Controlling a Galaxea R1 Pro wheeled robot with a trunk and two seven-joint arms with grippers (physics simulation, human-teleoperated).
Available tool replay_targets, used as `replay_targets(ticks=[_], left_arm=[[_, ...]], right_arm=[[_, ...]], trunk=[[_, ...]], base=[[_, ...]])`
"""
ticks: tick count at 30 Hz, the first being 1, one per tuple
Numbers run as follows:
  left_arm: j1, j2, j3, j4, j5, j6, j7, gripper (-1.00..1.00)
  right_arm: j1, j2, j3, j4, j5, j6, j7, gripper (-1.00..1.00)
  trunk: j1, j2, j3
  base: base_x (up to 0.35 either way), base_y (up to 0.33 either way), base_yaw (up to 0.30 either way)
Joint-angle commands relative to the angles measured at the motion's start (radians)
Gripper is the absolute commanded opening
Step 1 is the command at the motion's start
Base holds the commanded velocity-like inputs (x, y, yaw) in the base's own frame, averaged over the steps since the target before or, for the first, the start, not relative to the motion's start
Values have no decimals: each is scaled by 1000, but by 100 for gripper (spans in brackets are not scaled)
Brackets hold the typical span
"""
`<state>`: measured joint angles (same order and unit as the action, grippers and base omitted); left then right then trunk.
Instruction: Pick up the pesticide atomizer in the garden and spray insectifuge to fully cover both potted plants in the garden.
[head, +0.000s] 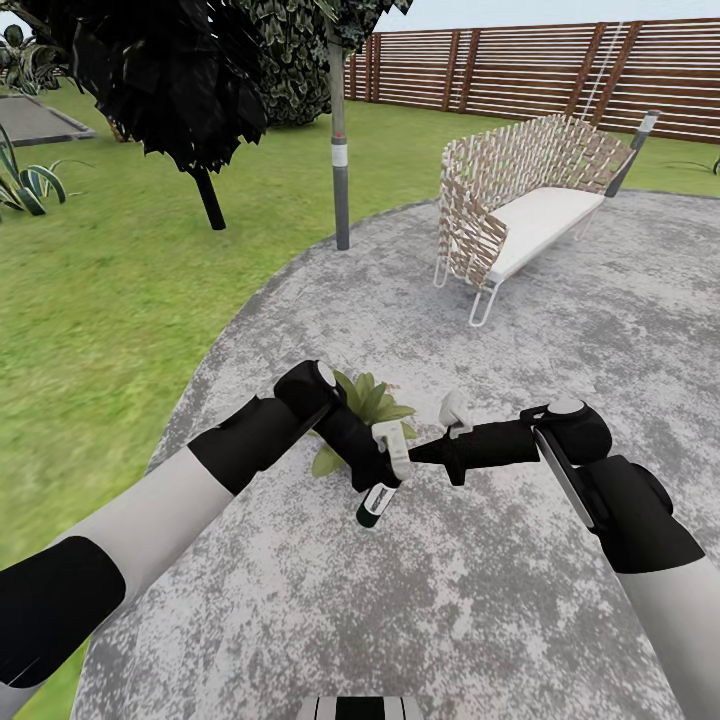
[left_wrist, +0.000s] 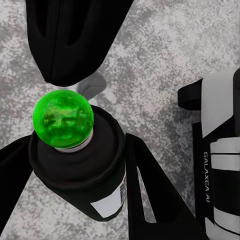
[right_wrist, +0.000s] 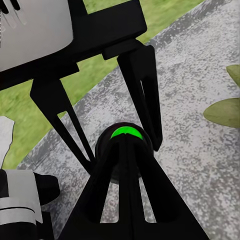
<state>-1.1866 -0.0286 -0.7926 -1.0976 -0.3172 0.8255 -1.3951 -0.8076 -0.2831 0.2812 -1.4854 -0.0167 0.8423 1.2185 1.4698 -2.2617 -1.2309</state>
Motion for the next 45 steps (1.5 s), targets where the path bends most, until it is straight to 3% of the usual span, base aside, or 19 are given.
replay_targets(ticks=[1,21,33,35,39,42,45], left_arm=[[-1,-1,1,-1,-9,11,-10,-100],[-10,0,-1,-1,-8,11,-10,-100],[5,14,-1,5,-10,7,-8,-100],[15,35,-2,45,-13,2,-8,-100],[22,78,-1,150,-72,-9,-8,-100],[23,113,0,201,-89,-11,-9,-100],[24,156,2,215,-92,-11,-11,-100]], right_arm=[[-1,-1,1,0,-2,7,1,-100],[-1,-2,1,0,-2,7,1,-100],[-1,-4,1,0,-2,7,1,-100],[-1,-4,0,0,-2,7,1,-100],[-1,-5,-2,-1,-2,6,1,-100],[-1,-6,-2,0,-2,6,1,-100],[1,-34,-2,0,-2,6,1,-100]], trunk=[[0,0,-1],[0,0,-1],[0,0,-1],[0,0,-1],[0,0,-1],[0,0,-1],[0,0,-1]], base=[[0,0,0],[0,0,0],[0,0,0],[0,0,0],[0,0,0],[0,0,0],[0,0,0]])
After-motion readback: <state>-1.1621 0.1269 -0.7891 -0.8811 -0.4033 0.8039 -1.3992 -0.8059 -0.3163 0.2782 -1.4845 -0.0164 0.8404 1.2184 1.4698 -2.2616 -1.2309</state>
